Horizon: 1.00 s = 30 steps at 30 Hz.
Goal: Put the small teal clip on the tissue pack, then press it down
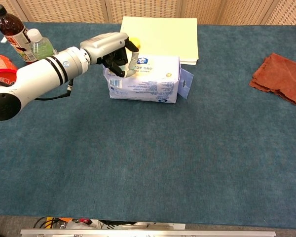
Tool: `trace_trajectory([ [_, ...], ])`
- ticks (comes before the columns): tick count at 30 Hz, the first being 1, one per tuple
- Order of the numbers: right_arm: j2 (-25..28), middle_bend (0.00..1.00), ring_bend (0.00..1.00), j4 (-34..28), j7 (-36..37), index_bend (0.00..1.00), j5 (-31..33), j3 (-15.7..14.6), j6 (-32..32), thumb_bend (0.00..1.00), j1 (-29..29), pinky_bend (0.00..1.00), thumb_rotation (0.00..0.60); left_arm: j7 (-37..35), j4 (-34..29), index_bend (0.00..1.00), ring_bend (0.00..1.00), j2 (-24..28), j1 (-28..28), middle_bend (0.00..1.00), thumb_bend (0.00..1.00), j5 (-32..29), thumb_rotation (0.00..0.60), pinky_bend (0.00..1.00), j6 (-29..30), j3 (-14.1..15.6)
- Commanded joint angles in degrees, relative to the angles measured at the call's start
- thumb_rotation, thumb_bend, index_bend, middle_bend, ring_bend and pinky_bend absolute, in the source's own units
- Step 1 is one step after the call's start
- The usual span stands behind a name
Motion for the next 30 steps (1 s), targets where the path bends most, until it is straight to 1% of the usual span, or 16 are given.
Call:
trace_trajectory([
  [1, -0.1, 0.22, 0.14, 0.1, 0.0, 0.00, 0.0, 0.0, -0.1, 0.36, 0.0, 0.19, 0.600, 0.5, 0.1, 0.38, 0.99, -0.2, 0.1, 1.00, 0.37, 0.2, 0.600, 0.82, 0.5, 0.0],
  [9, 0.0, 0.22, 0.14, 0.3, 0.3, 0.00, 0.0, 0.0, 0.2, 0.36, -0.1, 0.19, 0.600, 0.9, -0.4, 0.31, 0.99, -0.2, -0.1, 0.99, 0.37, 0.1, 0.600, 0.82, 0.6, -0.3],
  [15, -0.1, 0.22, 0.14, 0.5, 0.5, 0.00, 0.0, 0.0, 0.2, 0.36, -0.2, 0.19, 0.600, 2.2, -0.9, 0.26, 0.99, 0.1, -0.1, 0.99, 0.34, -0.7, 0.600, 0.82, 0.0, -0.2],
  [23, -0.2, 0.22, 0.15, 0.7, 0.6, 0.00, 0.0, 0.1, 0.1, 0.36, -0.2, 0.19, 0.600, 2.6, -1.3, 0.21, 0.99, 0.2, -0.1, 0.98, 0.32, -0.9, 0.600, 0.82, 0.0, -0.3],
  [30, -0.1, 0.23, 0.16, 0.6, 0.7, 0.00, -0.1, 0.1, 0.4, 0.36, -0.4, 0.19, 0.600, 2.5, -1.8, 0.21, 0.99, 0.5, 0.2, 0.98, 0.31, -0.9, 0.600, 0.82, 0.6, -0.4],
])
